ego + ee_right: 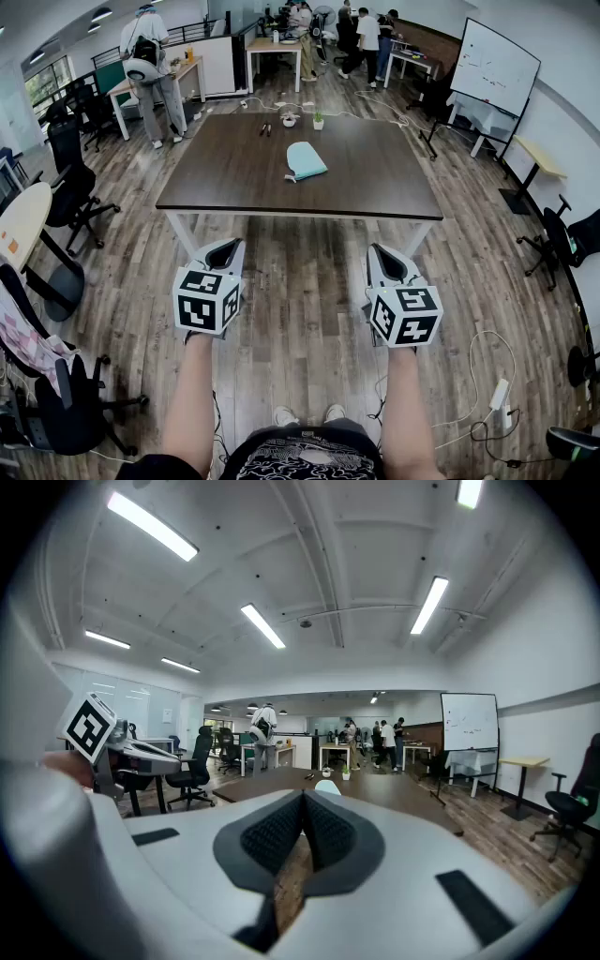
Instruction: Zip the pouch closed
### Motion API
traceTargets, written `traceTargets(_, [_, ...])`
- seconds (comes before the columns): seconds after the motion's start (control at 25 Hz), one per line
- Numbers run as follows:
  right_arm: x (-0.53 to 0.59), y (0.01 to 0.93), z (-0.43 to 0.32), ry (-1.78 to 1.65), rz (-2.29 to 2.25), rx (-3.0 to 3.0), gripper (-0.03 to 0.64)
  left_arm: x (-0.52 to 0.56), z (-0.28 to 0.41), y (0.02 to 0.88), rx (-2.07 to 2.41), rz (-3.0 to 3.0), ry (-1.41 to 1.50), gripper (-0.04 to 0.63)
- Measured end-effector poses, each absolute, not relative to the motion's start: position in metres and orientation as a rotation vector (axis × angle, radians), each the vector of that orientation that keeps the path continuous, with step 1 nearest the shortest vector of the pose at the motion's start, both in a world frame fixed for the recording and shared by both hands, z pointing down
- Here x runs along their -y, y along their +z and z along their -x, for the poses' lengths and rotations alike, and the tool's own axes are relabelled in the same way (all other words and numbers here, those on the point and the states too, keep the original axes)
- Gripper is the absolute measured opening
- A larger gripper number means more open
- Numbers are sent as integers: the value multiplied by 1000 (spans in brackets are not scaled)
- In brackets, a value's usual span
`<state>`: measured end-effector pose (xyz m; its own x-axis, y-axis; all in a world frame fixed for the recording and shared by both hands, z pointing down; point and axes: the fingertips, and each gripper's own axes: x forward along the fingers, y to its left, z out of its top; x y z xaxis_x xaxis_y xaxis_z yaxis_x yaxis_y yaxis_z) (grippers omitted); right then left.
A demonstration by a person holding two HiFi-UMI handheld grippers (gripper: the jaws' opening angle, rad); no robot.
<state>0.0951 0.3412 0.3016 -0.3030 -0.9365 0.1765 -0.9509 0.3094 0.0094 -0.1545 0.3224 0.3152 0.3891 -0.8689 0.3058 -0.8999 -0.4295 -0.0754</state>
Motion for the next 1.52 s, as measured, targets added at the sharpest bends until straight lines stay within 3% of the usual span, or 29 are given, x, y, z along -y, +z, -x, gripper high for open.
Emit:
traceTargets(0.56, [-330,309,-78,156,-1728,2424,3,-306,161,323,1579,-2542,419,12])
traceTargets(1.2, [-287,318,-97,195,-1666,2473,115,-269,128,333,1553,-2536,450,18])
traceTargets(1.32, [-269,317,-106,200,-1638,2497,132,-253,115,329,1559,-2523,433,99])
traceTargets(1.52, [-237,314,-126,200,-1587,2534,155,-226,95,328,1584,-2486,439,124])
